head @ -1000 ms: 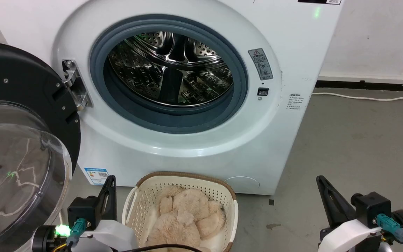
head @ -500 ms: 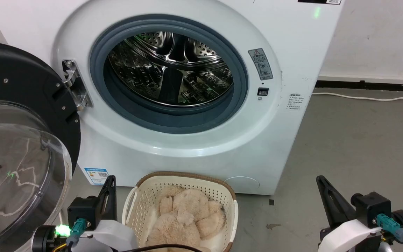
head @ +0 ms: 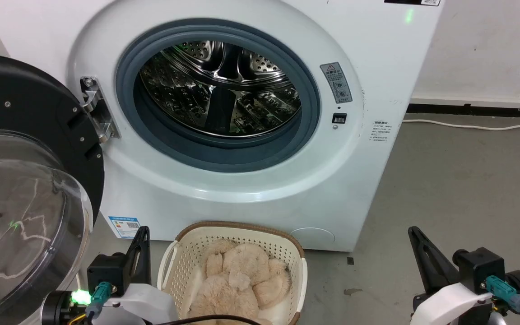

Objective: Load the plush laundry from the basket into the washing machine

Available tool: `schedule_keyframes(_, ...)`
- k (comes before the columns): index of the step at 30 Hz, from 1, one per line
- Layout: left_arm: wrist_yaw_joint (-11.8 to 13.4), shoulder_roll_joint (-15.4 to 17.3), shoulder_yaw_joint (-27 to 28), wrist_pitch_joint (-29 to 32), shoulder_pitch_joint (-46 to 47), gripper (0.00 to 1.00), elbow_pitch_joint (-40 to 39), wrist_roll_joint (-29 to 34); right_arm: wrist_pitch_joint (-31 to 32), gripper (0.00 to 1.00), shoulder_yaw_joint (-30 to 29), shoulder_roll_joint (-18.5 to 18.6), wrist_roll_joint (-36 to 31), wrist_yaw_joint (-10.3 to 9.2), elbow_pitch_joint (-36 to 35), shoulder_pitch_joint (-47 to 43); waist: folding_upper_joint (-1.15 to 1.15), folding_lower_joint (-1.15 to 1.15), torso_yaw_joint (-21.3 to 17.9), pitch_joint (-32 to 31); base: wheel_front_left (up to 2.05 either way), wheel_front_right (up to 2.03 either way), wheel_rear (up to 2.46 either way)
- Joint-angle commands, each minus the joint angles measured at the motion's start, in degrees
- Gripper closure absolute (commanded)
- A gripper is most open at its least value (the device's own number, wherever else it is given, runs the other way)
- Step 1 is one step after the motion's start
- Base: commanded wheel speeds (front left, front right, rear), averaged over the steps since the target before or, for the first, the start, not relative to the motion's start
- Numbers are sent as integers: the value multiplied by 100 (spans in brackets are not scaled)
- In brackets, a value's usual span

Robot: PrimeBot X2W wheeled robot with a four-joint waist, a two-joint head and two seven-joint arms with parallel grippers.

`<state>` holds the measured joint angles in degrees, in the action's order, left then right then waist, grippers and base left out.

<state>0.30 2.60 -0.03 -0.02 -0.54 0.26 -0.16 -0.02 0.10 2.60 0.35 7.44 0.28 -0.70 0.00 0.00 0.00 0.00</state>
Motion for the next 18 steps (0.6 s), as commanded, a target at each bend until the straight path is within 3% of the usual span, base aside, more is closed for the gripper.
schedule_keyframes(1, -30, 28, 3, 2, 54, 100, -26, 16, 2, 100, -10, 28, -35, 5, -28, 70, 0, 0, 0, 0, 0, 0, 0)
schedule_keyframes(8, -30, 28, 3, 2, 54, 100, -26, 16, 2, 100, -10, 28, -35, 5, -28, 70, 0, 0, 0, 0, 0, 0, 0)
schedule_keyframes(9, 0, 0, 0, 0, 0, 0, 0, 0, 0, 0, -1, 0, 1, 0, 0, 0, 0, 0, 0, 0, 0, 0, 0)
schedule_keyframes(18, 21, -4, -54, -68, -34, 0, 5, -98, -64, 0, 32, 0, 106, 0, 2, -49, 0, 0, 4, -1, 0, 0, 0)
